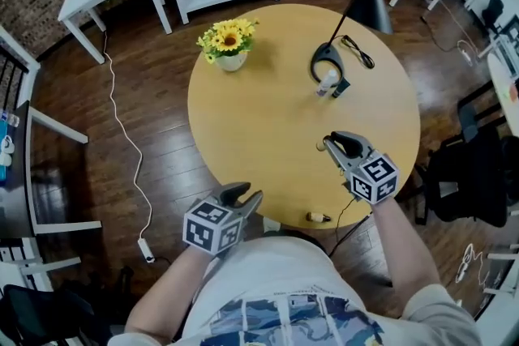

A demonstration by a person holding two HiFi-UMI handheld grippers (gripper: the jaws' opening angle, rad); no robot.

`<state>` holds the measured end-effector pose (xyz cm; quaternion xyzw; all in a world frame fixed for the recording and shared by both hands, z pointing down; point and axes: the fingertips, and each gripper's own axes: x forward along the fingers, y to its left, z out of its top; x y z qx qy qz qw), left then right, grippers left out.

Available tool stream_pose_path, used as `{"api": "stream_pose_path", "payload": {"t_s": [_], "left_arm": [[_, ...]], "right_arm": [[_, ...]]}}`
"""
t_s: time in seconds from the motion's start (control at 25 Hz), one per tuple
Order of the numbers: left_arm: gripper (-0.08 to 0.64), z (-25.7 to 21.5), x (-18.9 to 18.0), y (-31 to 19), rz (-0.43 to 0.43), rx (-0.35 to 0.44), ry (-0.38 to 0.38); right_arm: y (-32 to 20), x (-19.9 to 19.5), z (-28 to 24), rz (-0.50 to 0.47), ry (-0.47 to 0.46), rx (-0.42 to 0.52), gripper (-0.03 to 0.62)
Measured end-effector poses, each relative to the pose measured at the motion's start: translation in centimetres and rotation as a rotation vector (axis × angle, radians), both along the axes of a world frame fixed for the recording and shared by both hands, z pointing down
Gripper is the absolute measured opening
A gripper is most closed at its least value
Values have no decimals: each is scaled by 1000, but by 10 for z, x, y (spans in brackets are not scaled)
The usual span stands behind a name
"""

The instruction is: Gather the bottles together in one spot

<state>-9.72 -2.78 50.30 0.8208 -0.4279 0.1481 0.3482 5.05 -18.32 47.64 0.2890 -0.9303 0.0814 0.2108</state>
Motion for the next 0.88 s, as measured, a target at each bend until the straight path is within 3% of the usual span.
{"api": "stream_pose_path", "payload": {"t_s": [0.2,0.52,0.88], "left_arm": [[140,11,21,-21,-48,-74,43],[140,30,26,-37,-136,-157,-20],[140,42,32,-46,-160,-213,-55]], "right_arm": [[-63,12,29,11,-3,17,77],[-141,11,92,5,41,37,77],[-199,-1,133,18,100,74,77]]}}
